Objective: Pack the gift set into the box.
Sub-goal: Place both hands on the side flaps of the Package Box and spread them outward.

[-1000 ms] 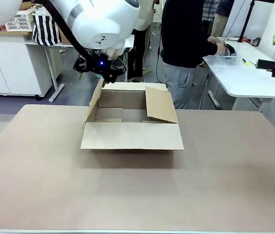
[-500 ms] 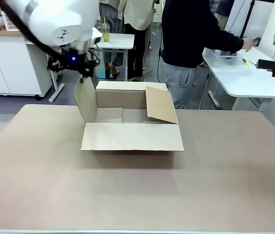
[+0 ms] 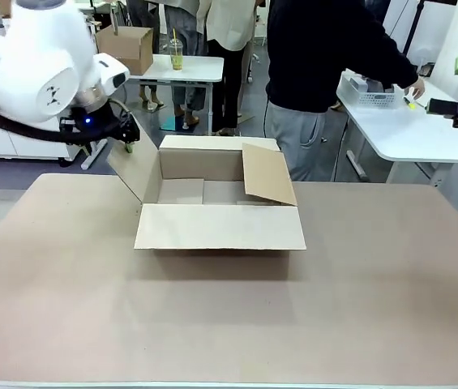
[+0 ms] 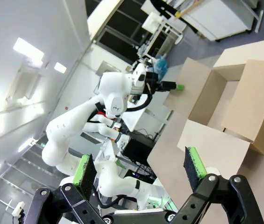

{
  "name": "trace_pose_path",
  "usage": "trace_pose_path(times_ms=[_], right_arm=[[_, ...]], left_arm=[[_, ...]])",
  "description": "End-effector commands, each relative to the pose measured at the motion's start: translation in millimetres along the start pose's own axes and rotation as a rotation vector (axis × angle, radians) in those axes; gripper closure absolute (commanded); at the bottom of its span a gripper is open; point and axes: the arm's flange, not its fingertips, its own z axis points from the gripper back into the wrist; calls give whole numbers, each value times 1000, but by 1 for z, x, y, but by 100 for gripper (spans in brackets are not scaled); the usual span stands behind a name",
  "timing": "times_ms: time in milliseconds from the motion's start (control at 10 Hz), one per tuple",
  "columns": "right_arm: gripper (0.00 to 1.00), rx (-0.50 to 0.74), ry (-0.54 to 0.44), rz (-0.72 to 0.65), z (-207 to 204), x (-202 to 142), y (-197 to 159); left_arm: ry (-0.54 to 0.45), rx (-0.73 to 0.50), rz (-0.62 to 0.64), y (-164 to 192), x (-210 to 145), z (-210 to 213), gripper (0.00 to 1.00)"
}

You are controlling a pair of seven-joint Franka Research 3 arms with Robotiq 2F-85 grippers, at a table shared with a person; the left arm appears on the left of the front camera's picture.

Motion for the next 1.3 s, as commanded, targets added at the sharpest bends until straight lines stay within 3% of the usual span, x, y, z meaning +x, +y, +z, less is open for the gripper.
trace_pose_path(times_ms=[0, 300, 400, 1000, 1200], right_arm=[[0, 22, -16, 26, -3, 3, 0], [0, 22, -16, 26, -3, 3, 0], [0, 22, -16, 26, -3, 3, 0], [0, 0, 0, 0, 0, 0, 0], [0, -282, 110, -68, -69, 25, 12]], left_arm=[[46, -116, -53, 28, -9, -4, 0], [114, -260, -109, 50, -19, -31, 0], [44, -144, -48, 27, -14, -21, 0], [44, -144, -48, 27, -14, -21, 0], [44, -144, -48, 27, -14, -21, 0]])
